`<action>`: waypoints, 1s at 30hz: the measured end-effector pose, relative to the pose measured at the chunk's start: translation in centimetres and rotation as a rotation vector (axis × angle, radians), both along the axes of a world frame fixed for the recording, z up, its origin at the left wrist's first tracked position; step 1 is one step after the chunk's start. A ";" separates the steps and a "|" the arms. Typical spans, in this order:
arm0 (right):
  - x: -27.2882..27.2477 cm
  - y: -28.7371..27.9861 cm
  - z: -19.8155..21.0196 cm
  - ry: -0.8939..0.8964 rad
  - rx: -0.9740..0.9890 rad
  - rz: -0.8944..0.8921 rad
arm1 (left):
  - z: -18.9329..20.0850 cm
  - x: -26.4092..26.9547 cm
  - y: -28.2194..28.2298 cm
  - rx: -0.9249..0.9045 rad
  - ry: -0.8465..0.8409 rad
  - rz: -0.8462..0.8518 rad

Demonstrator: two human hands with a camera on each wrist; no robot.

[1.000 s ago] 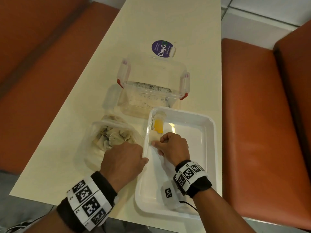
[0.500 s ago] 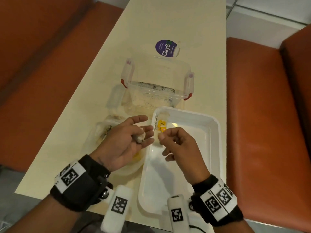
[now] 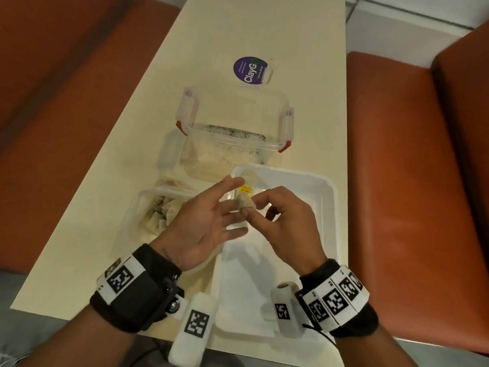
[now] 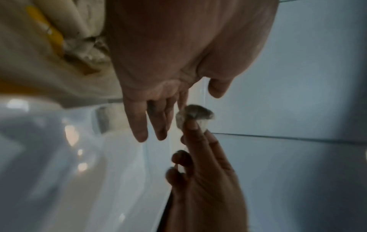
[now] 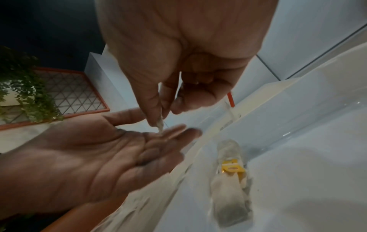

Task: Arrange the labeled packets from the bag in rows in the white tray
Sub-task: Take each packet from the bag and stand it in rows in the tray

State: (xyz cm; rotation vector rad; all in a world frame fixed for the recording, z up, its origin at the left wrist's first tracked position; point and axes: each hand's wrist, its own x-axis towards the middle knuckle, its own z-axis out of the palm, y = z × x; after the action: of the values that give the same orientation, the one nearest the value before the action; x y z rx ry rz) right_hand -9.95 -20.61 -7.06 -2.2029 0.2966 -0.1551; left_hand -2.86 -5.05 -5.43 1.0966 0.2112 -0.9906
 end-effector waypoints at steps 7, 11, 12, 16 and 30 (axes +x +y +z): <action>0.7 -2.6 1.3 0.195 0.149 0.094 | -0.6 -0.3 0.1 0.343 -0.539 -0.224; 1.0 -3.0 1.1 0.222 0.433 0.074 | -1.0 -0.5 0.1 0.419 -0.538 -0.260; 1.1 -3.0 0.8 0.228 0.459 0.068 | -1.0 -0.6 0.2 0.434 -0.548 -0.281; 1.3 -3.1 -0.7 0.319 0.298 0.183 | -0.9 -0.4 1.7 0.548 -0.623 -0.232; 5.6 -1.6 -4.7 0.408 -0.159 0.197 | -1.0 0.9 8.9 0.652 -0.614 -0.051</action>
State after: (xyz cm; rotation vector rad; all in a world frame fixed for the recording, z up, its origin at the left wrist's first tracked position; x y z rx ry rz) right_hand -4.32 -22.23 -11.74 -2.3965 0.2957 0.3963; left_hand -1.95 3.86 -6.46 1.9567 -0.0039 -0.5887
